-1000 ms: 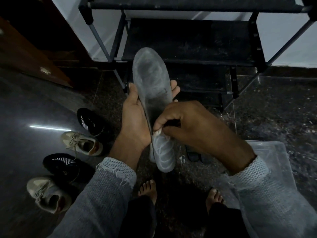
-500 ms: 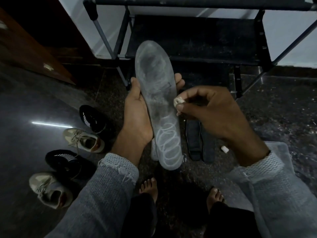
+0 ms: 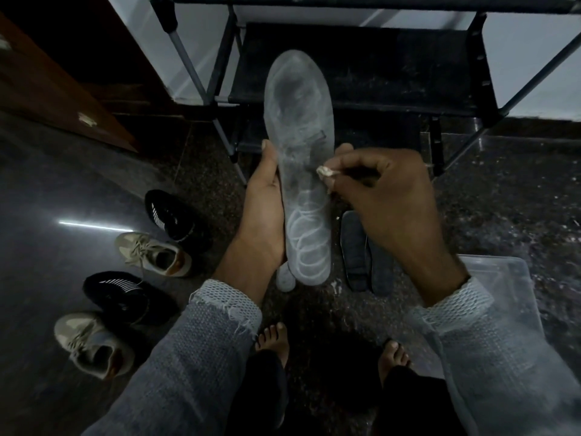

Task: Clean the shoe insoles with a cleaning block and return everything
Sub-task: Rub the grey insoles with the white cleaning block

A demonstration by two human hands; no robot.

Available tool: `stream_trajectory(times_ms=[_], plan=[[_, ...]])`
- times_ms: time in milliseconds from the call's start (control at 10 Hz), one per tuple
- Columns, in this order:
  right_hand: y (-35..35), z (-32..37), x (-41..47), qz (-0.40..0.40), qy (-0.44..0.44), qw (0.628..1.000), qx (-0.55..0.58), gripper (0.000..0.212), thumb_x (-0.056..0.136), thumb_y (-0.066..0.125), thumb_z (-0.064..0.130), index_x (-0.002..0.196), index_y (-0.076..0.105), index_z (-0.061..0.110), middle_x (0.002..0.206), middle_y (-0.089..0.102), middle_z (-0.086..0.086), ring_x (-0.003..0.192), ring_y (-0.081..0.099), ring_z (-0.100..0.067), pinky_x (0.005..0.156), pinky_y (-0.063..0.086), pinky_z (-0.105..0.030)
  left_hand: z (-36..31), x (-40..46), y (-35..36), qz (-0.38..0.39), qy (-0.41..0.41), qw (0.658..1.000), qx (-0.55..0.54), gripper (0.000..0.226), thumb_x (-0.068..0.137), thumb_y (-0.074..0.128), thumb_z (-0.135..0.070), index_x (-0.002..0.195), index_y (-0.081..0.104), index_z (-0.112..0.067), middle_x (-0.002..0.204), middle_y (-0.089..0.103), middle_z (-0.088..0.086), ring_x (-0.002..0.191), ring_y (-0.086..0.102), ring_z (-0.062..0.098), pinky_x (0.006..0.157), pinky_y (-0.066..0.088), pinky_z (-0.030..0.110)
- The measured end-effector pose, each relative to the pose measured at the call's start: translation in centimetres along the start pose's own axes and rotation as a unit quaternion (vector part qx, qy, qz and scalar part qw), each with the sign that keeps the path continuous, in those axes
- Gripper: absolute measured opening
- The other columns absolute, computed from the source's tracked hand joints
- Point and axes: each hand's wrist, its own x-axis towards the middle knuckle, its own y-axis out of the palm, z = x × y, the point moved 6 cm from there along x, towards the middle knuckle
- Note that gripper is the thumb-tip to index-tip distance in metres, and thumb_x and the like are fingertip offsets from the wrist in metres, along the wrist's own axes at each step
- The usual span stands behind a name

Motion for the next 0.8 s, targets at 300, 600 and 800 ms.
stream_trajectory(times_ms=[300,600,800], plan=[[2.2,2.1,-1.0,0.205,-0.078,0.959,-0.179,0.014,0.083,0.072,0.010,0.091,0.077,0.021,0.091,0.073,0.012,0.092,0.061,0.003,0.082,0.047,-0.008,0.3,-0.4,2.3,0.139,-0.109,0.954,-0.243,0.078,0.097,0.024,-0.064,0.117,0.064,0.001,0.126,0.063,0.017,0.121,0.058,0.028,0.105,0.043,0.040],[1.8,1.8,-0.7,0.145,-0.073,0.975,-0.154,0.013,0.084,0.072,0.010,0.087,0.077,0.021,0.089,0.072,0.011,0.087,0.064,0.000,0.083,0.049,-0.011,0.2,-0.8,2.9,0.131,-0.090,0.951,-0.265,0.077,0.101,0.026,-0.055,0.087,0.078,-0.001,0.102,0.072,0.018,0.094,0.072,0.025,0.088,0.057,0.035],[2.2,1.8,-1.0,0.140,-0.073,0.982,-0.101,0.014,0.083,0.071,0.007,0.089,0.077,0.019,0.082,0.067,0.021,0.087,0.064,0.005,0.080,0.046,-0.005,0.4,-0.7,2.9,0.153,-0.113,0.939,-0.288,0.079,0.098,0.028,-0.061,0.099,0.075,0.002,0.119,0.066,0.021,0.109,0.065,0.029,0.101,0.048,0.041]])
